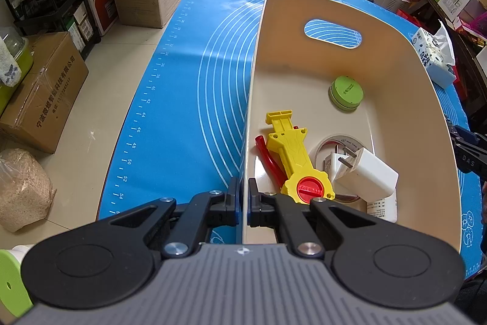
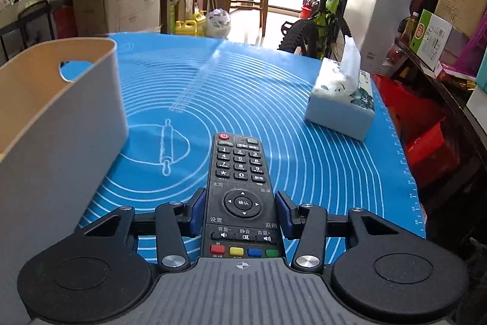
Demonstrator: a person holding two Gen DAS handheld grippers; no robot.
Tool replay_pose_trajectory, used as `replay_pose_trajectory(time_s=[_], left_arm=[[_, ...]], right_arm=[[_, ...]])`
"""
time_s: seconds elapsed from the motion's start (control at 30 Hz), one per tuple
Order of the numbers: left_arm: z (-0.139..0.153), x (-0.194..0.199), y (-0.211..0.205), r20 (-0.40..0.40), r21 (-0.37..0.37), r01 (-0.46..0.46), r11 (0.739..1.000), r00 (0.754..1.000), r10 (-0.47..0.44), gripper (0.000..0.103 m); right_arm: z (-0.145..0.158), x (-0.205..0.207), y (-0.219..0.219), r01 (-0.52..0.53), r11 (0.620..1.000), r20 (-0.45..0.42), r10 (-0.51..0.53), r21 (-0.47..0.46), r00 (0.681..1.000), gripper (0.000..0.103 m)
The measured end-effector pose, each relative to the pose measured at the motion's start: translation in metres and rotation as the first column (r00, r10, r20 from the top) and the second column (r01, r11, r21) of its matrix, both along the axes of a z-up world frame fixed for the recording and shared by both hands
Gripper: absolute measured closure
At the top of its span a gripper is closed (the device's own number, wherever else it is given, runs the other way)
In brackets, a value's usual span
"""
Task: Organize rigid objects
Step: 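Move the right gripper to the black TV remote and grasp it, then carry the black remote into the basket and open the right gripper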
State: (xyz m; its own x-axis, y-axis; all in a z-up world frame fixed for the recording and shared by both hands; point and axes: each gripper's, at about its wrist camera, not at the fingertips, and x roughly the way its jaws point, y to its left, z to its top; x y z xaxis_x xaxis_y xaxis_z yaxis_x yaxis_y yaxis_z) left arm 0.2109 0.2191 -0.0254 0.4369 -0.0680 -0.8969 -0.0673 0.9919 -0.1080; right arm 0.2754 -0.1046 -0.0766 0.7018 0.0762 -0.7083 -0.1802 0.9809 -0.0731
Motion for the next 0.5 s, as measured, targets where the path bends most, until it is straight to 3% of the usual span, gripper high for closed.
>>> replay_pose_trajectory(time_s=[0.33,0.5], left_arm=[[0.000,0.000,0.000,0.000,0.000,-0.001,1.000,1.000,0.001,0.097],[0.000,0.000,0.000,0.000,-0.001,-0.001,1.000,1.000,0.001,0.097]], right_arm=[[0.031,-0.019,0.018,-0.009,0.999,0.019,0.010,-0.033,1.000,0.049],[0.061,-0.030,0.041,-0.045,0.999,0.060,0.047,-0.024,0.997,0.049]])
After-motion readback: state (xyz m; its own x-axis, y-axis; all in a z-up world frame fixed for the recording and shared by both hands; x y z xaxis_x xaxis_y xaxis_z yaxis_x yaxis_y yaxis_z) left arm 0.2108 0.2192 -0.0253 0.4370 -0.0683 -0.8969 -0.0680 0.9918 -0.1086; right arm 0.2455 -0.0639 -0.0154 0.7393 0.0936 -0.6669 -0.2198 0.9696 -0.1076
